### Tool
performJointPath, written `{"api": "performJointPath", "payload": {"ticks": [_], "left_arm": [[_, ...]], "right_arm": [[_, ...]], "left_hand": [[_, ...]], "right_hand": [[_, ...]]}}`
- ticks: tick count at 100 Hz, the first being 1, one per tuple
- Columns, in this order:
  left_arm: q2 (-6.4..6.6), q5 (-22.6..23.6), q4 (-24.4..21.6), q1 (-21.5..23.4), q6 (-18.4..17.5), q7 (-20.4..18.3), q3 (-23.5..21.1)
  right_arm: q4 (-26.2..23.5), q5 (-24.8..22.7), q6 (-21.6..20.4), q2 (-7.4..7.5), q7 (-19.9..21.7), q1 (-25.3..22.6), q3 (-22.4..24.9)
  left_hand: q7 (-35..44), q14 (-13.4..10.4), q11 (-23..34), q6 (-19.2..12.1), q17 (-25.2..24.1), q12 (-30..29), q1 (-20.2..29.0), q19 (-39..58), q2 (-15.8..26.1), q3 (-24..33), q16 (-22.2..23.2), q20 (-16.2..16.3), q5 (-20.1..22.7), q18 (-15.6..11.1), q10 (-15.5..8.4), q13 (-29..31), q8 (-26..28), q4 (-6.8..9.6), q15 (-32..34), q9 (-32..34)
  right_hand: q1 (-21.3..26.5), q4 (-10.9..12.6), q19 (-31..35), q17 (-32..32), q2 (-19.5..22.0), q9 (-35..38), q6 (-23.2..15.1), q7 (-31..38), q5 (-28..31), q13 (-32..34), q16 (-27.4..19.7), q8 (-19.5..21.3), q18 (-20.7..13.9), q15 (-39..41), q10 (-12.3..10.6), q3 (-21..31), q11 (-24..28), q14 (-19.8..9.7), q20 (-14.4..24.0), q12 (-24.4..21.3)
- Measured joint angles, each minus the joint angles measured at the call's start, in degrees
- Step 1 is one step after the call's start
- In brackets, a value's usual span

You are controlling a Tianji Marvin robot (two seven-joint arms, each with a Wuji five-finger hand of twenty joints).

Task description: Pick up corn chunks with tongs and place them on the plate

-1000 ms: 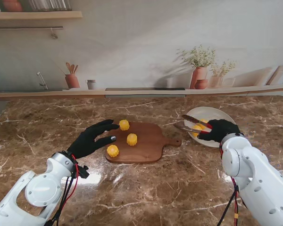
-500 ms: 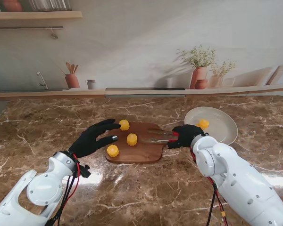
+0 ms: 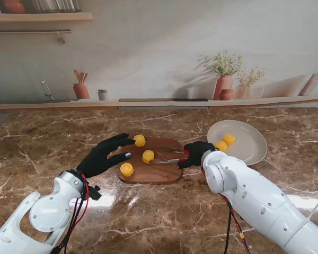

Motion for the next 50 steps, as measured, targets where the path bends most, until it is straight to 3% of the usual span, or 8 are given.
{"api": "performJointPath", "payload": {"ticks": [26, 37, 43, 50], "left_arm": [[-0.02, 0.2, -0.6, 0.9, 0.1, 0.2, -0.6], [-0.05, 0.3, -0.8, 1.3, 0.0, 0.3, -1.1], [-0.05, 0.3, -0.8, 1.5, 0.0, 0.4, -1.3], [-0.05, 0.3, -0.8, 1.6, 0.0, 0.5, -1.4]], "right_arm": [[1.9, 1.6, 3.1, -0.74, -1.2, 3.9, -5.8], [2.1, -0.2, 4.2, -0.85, -0.8, 5.1, -8.0], [2.0, -1.0, 3.9, -0.88, 0.1, 5.3, -8.0], [2.0, -1.4, 2.1, -0.93, -0.4, 4.9, -7.2]], "left_hand": [[0.0, 0.0, 0.0, 0.0, 0.0, 0.0, 0.0, 0.0, 0.0, 0.0, 0.0, 0.0, 0.0, 0.0, 0.0, 0.0, 0.0, 0.00, 0.0, 0.0], [0.0, 0.0, 0.0, 0.0, 0.0, 0.0, 0.0, 0.0, 0.0, 0.0, 0.0, 0.0, 0.0, 0.0, 0.0, 0.0, 0.0, 0.00, 0.0, 0.0], [0.0, 0.0, 0.0, 0.0, 0.0, 0.0, 0.0, 0.0, 0.0, 0.0, 0.0, 0.0, 0.0, 0.0, 0.0, 0.0, 0.0, 0.00, 0.0, 0.0], [0.0, 0.0, 0.0, 0.0, 0.0, 0.0, 0.0, 0.0, 0.0, 0.0, 0.0, 0.0, 0.0, 0.0, 0.0, 0.0, 0.0, 0.00, 0.0, 0.0]], "right_hand": [[1.1, 0.0, -0.4, 0.0, 0.2, -0.1, 0.0, 0.0, -0.1, 0.0, 0.0, 0.7, -0.4, 0.0, 0.0, -2.2, 0.5, -0.5, 0.0, 0.0], [8.4, 0.0, -1.0, -0.1, 6.3, -0.1, -2.2, 0.1, -0.7, 0.0, 0.0, 1.8, -0.5, 0.1, -0.4, -9.9, 0.8, -0.7, 0.0, 0.0], [11.1, 0.0, -1.7, -0.1, 11.8, 0.2, -5.0, 0.9, 0.7, 0.0, 0.6, 2.1, -0.5, 0.1, -0.4, -10.4, 1.1, -0.7, 0.0, 0.0], [12.0, 0.0, -1.7, 0.1, 13.0, 0.4, -7.1, 1.1, 2.2, 0.0, 0.7, 2.1, -0.4, 0.6, -0.3, -10.4, 1.1, -0.3, 0.0, 0.1]]}}
